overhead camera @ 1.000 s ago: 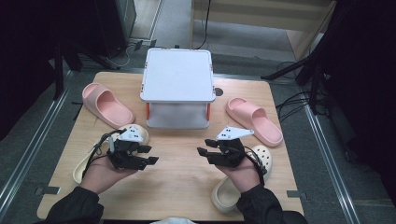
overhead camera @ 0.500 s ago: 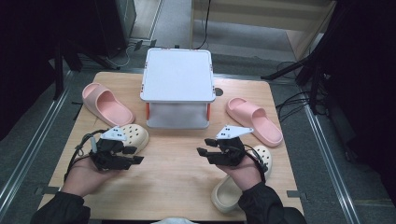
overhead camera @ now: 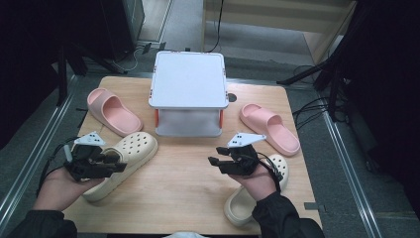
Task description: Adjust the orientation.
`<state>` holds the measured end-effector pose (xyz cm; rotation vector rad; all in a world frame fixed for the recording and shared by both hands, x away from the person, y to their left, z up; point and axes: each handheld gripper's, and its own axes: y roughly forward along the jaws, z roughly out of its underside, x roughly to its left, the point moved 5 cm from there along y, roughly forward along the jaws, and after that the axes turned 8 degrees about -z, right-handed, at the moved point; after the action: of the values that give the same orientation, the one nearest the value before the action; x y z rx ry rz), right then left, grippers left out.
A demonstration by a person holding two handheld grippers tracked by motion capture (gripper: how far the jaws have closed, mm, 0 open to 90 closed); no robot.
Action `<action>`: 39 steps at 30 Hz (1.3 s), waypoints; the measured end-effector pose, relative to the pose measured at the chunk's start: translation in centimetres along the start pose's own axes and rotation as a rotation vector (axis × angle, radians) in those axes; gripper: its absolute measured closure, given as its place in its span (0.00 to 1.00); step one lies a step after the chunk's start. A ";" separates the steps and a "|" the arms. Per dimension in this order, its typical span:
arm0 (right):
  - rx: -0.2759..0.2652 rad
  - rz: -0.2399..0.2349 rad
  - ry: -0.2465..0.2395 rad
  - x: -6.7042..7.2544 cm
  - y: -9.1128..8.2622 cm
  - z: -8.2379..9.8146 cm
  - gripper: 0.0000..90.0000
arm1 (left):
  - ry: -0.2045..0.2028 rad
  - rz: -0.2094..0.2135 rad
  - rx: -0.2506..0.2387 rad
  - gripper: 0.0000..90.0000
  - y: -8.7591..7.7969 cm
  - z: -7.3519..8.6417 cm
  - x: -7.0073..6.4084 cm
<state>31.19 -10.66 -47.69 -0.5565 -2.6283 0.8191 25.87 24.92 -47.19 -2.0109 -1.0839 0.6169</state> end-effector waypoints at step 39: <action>0.026 0.023 -0.016 -0.1 0.2 0.1 0.62 | -0.116 -0.053 0.081 0.86 3.8 -0.9 -1.0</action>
<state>31.28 -10.60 -47.90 -0.5773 -2.6265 0.8667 27.84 22.32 -49.66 -1.8905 -1.1578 0.7460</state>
